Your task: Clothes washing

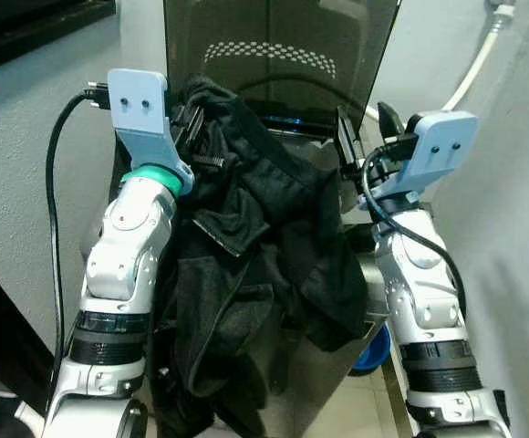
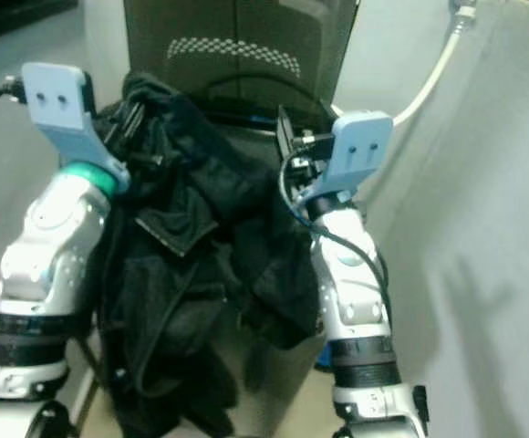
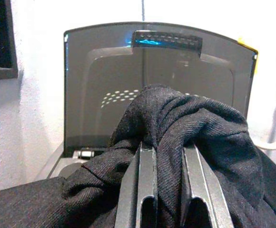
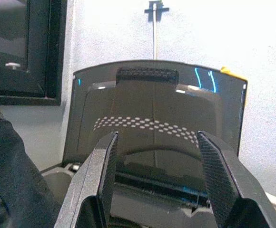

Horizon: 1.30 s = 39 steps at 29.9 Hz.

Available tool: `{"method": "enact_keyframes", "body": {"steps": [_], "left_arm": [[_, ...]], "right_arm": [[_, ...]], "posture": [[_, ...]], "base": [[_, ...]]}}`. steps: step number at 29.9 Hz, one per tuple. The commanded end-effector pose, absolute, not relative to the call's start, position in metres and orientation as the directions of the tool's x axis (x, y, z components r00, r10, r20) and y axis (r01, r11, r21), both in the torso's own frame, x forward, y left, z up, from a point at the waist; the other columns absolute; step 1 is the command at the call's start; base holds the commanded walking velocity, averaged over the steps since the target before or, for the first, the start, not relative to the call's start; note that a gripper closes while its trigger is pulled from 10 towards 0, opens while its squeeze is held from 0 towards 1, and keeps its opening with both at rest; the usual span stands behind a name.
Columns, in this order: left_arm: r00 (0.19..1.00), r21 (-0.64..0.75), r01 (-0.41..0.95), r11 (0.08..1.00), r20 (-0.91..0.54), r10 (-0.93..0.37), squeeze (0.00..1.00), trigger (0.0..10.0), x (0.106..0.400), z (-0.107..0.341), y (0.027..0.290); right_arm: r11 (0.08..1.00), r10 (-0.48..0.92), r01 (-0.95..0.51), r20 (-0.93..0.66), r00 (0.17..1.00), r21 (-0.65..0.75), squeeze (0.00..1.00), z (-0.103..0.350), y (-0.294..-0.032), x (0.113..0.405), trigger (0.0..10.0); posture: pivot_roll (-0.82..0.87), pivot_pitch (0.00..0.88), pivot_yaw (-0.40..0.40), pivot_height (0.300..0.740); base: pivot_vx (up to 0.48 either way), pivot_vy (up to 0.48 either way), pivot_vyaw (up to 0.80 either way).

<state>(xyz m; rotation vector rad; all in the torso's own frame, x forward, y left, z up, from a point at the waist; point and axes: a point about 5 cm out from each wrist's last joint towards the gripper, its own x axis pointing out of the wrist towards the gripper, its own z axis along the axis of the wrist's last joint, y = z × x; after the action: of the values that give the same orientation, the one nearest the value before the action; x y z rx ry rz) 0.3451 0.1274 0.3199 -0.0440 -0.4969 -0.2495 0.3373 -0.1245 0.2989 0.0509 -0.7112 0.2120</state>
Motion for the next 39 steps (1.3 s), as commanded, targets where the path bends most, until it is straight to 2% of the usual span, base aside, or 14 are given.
{"method": "enact_keyframes", "body": {"steps": [1,4,14,31,36,38,39], "left_arm": [[0.811,0.041,0.251,0.967,0.536,-0.234,0.00,10.0,0.340,0.331,0.124],[0.808,0.043,0.249,0.967,0.541,-0.232,0.00,10.0,0.342,0.331,0.125],[0.808,0.045,0.250,0.967,0.540,-0.235,0.00,10.0,0.343,0.328,0.125],[0.796,0.044,0.275,0.960,0.550,-0.253,0.00,10.0,0.342,0.329,0.122],[0.776,0.091,0.212,0.973,0.589,-0.224,0.00,10.0,0.343,0.335,0.126],[0.749,0.174,0.101,0.980,0.635,-0.190,0.00,10.0,0.352,0.345,0.136],[0.749,0.174,0.101,0.980,0.635,-0.190,0.00,10.0,0.352,0.345,0.136]], "right_arm": [[0.980,0.162,-0.199,0.646,0.746,-0.015,0.00,0.297,-0.128,0.337,10.0],[0.980,0.159,-0.200,0.643,0.749,-0.009,0.00,0.295,-0.129,0.339,10.0],[0.983,0.152,-0.182,0.641,0.752,-0.019,0.00,0.295,-0.130,0.340,10.0],[0.982,0.157,-0.187,0.639,0.753,-0.022,0.00,0.294,-0.131,0.339,10.0],[0.975,0.184,-0.219,0.647,0.740,-0.026,0.00,0.296,-0.127,0.338,10.0],[0.965,0.215,-0.258,0.661,0.719,-0.033,0.00,0.300,-0.122,0.335,10.0],[0.965,0.215,-0.258,0.661,0.719,-0.033,0.00,0.300,-0.122,0.335,10.0]], "posture": [[0.02,0.008,-0.004,0.740],[0.02,0.006,-0.006,0.740],[0.02,0.000,-0.007,0.740],[0.02,0.006,-0.009,0.740],[0.02,0.010,-0.011,0.740],[0.01,0.029,-0.017,0.740],[0.01,0.029,-0.017,0.740]], "base": [[0.450,0.000,-0.49],[0.425,0.000,-0.70],[0.339,0.000,0.00],[0.000,0.000,0.00],[0.000,0.000,0.00],[0.000,0.000,0.00],[0.000,0.000,0.00]]}}
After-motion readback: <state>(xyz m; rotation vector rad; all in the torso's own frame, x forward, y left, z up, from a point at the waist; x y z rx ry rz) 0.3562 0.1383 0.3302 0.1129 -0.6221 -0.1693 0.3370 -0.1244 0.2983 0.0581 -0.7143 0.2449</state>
